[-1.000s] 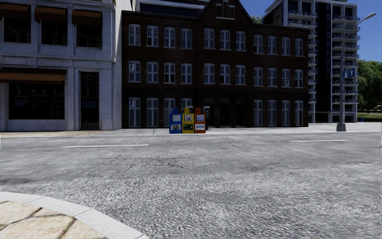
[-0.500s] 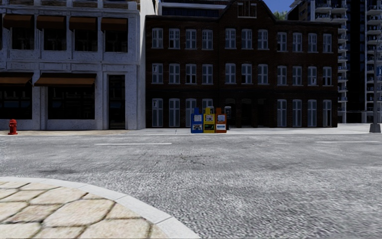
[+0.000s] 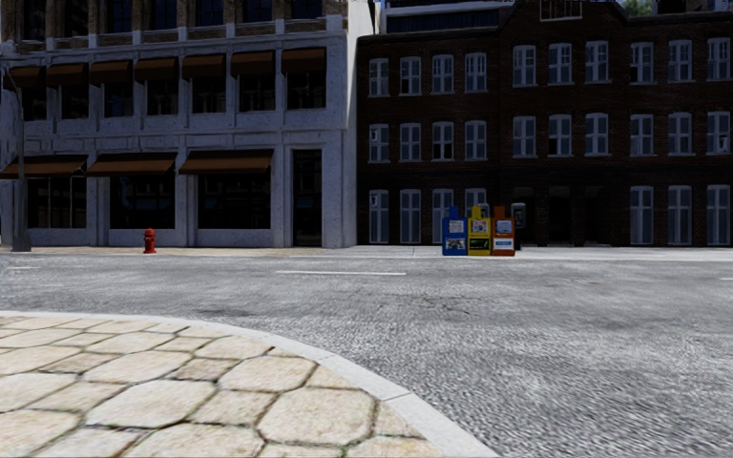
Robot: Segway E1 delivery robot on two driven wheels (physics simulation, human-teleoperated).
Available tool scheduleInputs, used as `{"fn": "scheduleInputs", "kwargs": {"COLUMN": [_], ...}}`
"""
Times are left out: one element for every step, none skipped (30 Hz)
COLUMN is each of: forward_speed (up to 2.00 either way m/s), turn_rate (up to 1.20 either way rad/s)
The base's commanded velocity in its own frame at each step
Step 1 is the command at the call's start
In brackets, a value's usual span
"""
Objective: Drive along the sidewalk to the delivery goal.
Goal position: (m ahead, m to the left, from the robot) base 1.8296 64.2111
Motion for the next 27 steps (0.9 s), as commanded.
{"fn": "scheduleInputs", "kwargs": {"forward_speed": [-0.43,-0.43,-0.43,-0.43,-0.43,-0.43,-0.43,-0.43,-0.43,-0.43,-0.43,-0.43,-0.43,-0.43,-0.43,-0.43,-0.43,-0.43,-0.43,-0.43,-0.43,-0.43,-0.43,-0.43,-0.43,-0.43,-0.43], "turn_rate": [0.61,0.61,0.65,0.67,0.67,0.67,0.67,0.67,0.67,0.67,0.67,0.67,0.67,0.67,0.67,0.67,0.67,0.67,0.67,0.67,0.67,0.67,0.59,0.45,0.25,0.25,0.04]}}
